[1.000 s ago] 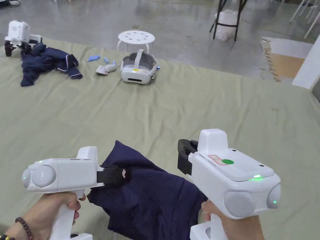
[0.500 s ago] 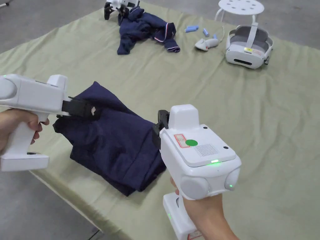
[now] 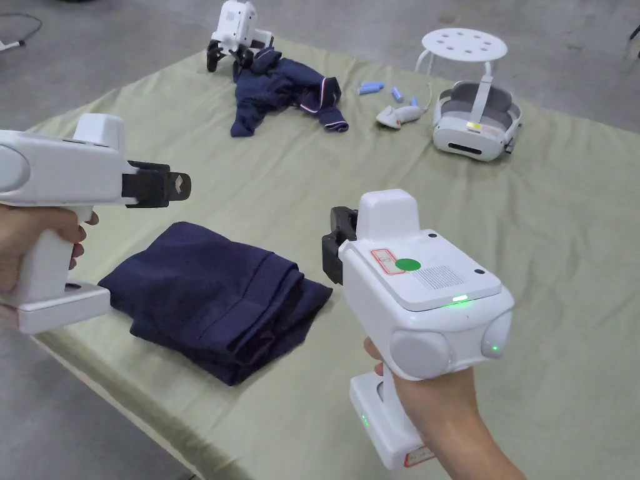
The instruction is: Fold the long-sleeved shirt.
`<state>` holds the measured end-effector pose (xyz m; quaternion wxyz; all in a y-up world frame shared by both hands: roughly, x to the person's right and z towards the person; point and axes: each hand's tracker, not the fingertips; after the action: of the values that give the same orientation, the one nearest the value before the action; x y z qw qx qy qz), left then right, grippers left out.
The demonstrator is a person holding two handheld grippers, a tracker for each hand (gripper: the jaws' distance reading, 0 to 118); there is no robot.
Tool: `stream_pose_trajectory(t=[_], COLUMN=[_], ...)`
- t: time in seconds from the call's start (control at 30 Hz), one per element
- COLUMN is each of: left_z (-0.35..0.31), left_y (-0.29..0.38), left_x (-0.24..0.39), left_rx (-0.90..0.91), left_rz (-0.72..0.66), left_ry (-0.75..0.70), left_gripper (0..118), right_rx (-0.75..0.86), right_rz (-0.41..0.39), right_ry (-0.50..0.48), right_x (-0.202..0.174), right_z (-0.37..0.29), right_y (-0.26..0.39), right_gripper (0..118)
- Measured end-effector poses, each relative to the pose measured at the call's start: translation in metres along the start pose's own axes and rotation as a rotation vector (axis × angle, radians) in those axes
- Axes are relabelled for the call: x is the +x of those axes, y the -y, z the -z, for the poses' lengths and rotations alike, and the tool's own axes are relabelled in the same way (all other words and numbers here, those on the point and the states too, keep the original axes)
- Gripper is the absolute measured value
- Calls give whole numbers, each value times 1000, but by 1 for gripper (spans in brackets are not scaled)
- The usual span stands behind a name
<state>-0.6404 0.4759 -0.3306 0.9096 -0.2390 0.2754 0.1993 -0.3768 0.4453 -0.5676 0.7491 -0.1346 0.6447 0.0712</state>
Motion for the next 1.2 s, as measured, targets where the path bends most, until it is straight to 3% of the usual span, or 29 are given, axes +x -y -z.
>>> stream_pose_trajectory(t=[0.03, 0.07, 0.13, 0.27, 0.4, 0.6, 0.7, 0.77, 0.9, 1.03, 1.2], left_z=[-8, -15, -27, -54, -70, -53, -45, -40, -32, -26, -26], left_y=[-5, -12, -24, -35, -23, 25, 63, 89, 127, 161, 192], left_x=[23, 51, 111, 225, 323, 432, 477, 497, 513, 520, 520], left_rx=[31, 68, 124, 250, 389, 474, 581, 624, 586, 565, 550], left_rz=[21, 53, 100, 203, 204, 222, 299, 330, 321, 389, 345], left_ry=[13, 39, 109, 98, 148, 142, 78, 51, 136, 82, 92], left_gripper=[7, 4, 4, 4, 4, 4, 4, 4, 4, 4, 4], right_rx=[10, 28, 65, 154, 222, 265, 277, 271, 277, 271, 244], right_rz=[-17, -27, -29, -33, -33, -51, -63, -54, -22, -42, -40], right_ry=[27, 60, 113, 251, 434, 681, 788, 815, 862, 884, 900], right_x=[9, 20, 42, 95, 143, 197, 214, 221, 221, 210, 201], right_z=[-16, -33, -74, -168, -269, -386, -419, -435, -456, -465, -462], right_y=[-11, -22, -43, -69, -80, -55, -22, 2, 41, 70, 97], right_gripper=[0, 0, 0, 0, 0, 0, 0, 0, 0, 0, 0])
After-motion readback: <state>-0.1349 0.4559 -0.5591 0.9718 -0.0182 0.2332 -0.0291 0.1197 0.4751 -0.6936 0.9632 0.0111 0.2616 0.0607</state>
